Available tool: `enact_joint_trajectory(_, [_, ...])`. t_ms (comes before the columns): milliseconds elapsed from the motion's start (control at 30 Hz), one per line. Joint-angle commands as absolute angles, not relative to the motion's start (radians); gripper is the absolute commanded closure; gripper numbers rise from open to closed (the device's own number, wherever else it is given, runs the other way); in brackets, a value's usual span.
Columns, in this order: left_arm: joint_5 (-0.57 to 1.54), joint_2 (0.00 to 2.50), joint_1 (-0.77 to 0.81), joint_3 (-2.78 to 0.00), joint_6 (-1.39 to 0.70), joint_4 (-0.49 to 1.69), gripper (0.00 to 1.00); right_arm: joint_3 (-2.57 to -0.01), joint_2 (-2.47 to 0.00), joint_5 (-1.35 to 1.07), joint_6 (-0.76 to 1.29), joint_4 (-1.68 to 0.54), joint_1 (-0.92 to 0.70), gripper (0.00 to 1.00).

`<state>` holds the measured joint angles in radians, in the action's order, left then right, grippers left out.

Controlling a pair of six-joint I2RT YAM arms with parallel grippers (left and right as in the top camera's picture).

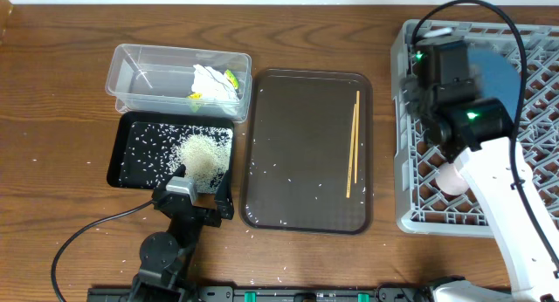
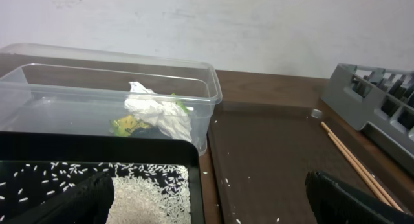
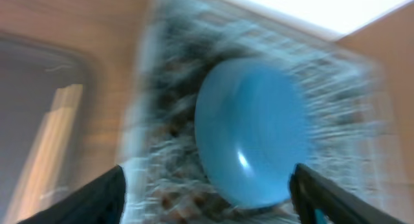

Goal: Sort waste into correct bins and load items into the dishwasher rack
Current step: 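Move the right gripper down to the chopsticks on the brown tray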

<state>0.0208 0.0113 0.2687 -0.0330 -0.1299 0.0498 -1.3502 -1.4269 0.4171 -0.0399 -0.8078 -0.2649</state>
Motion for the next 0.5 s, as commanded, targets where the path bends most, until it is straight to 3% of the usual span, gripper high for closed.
enact_joint_trajectory(0, [0.015,0.007,0.263,-0.004,-0.120,0.067,0.03,-1.351,-1.441,0.024,0.233,-0.868,-0.296,0.28])
enact_joint_trajectory(100, [0.015,0.007,0.263,-0.004,-0.120,0.067,0.03,-1.329,-1.470,-0.158,0.396,-0.905,-0.332,0.42])
enact_joint_trajectory(167, [0.015,0.007,0.263,-0.004,-0.120,0.067,0.03,-1.313,-1.499,-0.154,0.482,-0.912,-0.369,0.53])
enact_joint_trajectory(333, [0.015,0.007,0.263,-0.004,-0.120,0.067,0.03,-1.275,-1.624,0.044,0.671,-0.889,-0.448,0.59])
enact_joint_trajectory(467, [0.015,0.007,0.263,-0.004,-0.120,0.067,0.03,-1.273,-1.737,0.017,0.676,-0.854,-0.457,0.61])
